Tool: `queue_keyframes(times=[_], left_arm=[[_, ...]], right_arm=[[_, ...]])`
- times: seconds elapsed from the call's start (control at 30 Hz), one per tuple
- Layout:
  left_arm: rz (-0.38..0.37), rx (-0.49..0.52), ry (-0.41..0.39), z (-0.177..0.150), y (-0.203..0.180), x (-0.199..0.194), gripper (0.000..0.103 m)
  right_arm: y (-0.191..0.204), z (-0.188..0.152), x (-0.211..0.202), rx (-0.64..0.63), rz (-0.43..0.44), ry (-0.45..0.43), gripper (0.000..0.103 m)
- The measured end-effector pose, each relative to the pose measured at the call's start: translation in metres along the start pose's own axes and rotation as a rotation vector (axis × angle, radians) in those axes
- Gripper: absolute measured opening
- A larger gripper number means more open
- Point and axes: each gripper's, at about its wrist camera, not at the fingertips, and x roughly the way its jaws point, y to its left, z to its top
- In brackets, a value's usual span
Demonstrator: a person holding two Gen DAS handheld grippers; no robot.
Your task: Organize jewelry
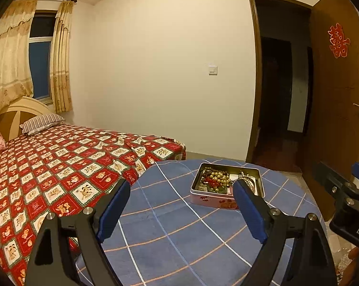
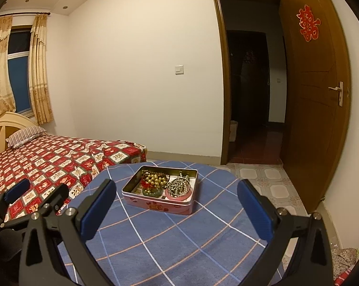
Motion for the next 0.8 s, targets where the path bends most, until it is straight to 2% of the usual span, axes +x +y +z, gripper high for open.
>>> queue_keyframes(times=[0.8], left_arm=[[0.032,0.010,-0.015,0.0021,-0.0019,-0.0006,0.088]], right_arm=[[0.0009,0.0001,-0.0009,0.000,0.003,-0.001,0.103]])
